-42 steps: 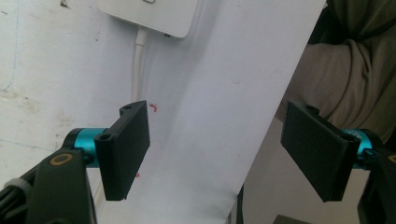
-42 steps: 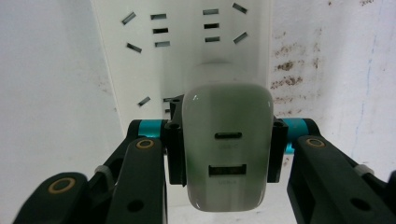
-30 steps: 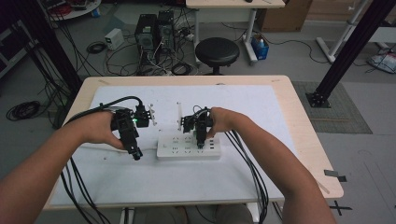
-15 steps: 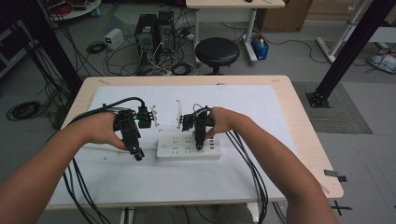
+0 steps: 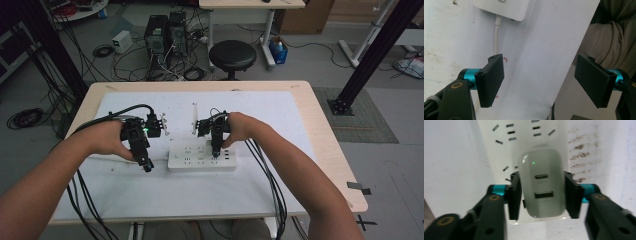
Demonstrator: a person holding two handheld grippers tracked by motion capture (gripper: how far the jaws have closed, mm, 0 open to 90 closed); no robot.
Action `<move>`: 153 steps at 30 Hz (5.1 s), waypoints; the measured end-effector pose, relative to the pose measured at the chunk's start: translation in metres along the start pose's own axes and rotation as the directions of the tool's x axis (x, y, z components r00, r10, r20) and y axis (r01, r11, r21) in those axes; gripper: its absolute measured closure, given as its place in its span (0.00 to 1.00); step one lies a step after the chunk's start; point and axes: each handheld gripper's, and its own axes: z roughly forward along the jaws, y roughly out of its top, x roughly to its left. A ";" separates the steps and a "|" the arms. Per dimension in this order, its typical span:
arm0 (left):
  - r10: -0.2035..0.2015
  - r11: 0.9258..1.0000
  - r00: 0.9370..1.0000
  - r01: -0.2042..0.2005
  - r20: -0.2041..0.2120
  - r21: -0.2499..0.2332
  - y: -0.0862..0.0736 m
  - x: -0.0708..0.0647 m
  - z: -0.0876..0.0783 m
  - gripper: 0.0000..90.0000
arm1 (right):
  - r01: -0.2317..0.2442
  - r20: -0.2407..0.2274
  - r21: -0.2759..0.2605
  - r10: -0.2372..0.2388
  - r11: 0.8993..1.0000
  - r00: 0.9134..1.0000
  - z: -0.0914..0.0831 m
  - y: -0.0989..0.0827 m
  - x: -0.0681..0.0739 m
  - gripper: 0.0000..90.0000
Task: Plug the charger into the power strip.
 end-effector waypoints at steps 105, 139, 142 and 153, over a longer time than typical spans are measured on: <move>-0.033 0.999 0.999 0.033 -0.019 -0.020 -0.006 -0.006 -0.021 0.23 | -0.120 0.054 -0.070 0.124 0.990 0.991 -0.098 -0.079 0.058 0.13; -0.010 1.000 1.000 0.009 -0.018 -0.022 0.011 -0.017 -0.040 0.23 | -0.223 0.095 -0.052 0.227 0.973 0.969 -0.121 -0.142 0.080 0.13; -0.005 1.000 1.000 0.005 -0.017 -0.021 0.011 -0.017 -0.041 0.23 | -0.233 0.093 -0.049 0.237 0.971 0.967 -0.122 -0.143 0.080 0.13; -0.009 0.999 1.000 0.009 -0.013 -0.031 0.012 -0.017 -0.042 0.23 | -0.235 0.091 -0.050 0.239 0.971 0.967 -0.122 -0.145 0.080 0.13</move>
